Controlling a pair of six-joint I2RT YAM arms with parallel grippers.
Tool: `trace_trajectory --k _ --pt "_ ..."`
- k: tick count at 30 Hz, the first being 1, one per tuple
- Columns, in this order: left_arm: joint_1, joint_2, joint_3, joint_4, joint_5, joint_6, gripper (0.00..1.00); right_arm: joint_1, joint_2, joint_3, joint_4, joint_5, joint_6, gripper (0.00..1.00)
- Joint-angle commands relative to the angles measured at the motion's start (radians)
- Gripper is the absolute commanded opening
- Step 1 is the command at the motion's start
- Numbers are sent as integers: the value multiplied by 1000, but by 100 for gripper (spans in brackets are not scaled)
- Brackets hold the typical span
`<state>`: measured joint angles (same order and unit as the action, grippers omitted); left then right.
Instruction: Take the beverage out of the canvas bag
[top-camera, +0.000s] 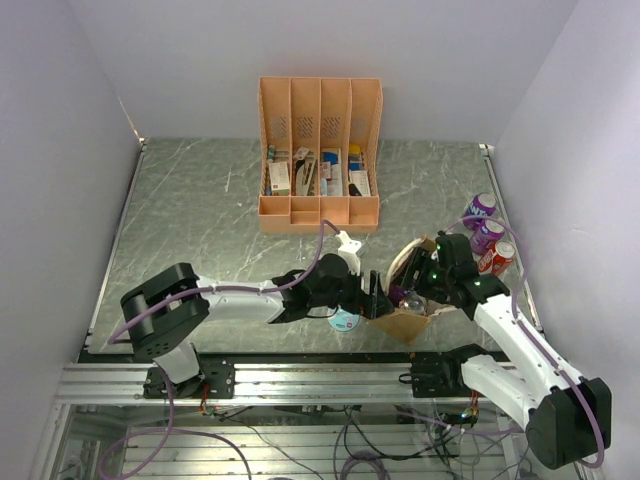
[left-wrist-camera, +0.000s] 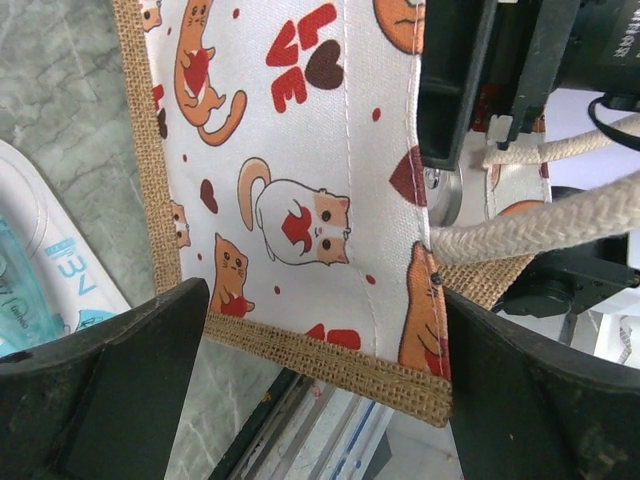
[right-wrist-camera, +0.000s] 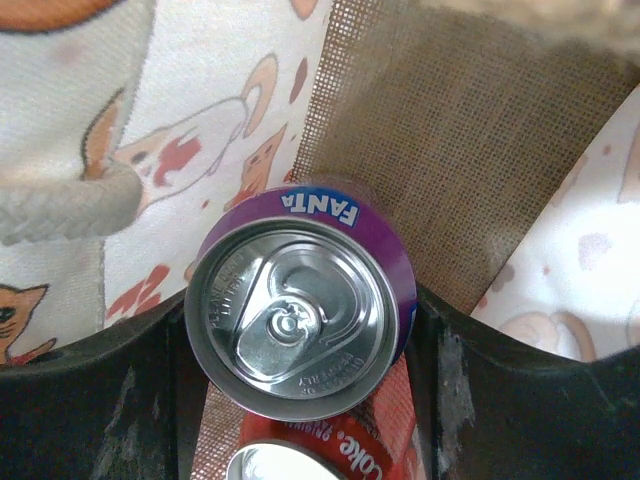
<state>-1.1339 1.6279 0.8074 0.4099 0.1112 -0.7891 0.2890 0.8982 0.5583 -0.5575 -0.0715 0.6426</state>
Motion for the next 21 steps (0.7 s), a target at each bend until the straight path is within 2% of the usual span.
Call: trace_trajectory --k 1,7,11,16,21 --pt "-15 -66 22 -114 -38 69 99 4 -72 95 -8 -13 -1 11" --pt "-15 -190 71 -291 -142 165 99 4 -161 188 -51 51 2 0" --pt "-14 -295 147 -481 -275 269 99 4 -191 234 -66 96 -4 0" --pt "-4 -390 320 -709 -477 426 99 4 -209 265 -58 108 -5 0" --pt "12 -396 564 -823 -610 623 99 5 -199 339 -57 113 -26 0"
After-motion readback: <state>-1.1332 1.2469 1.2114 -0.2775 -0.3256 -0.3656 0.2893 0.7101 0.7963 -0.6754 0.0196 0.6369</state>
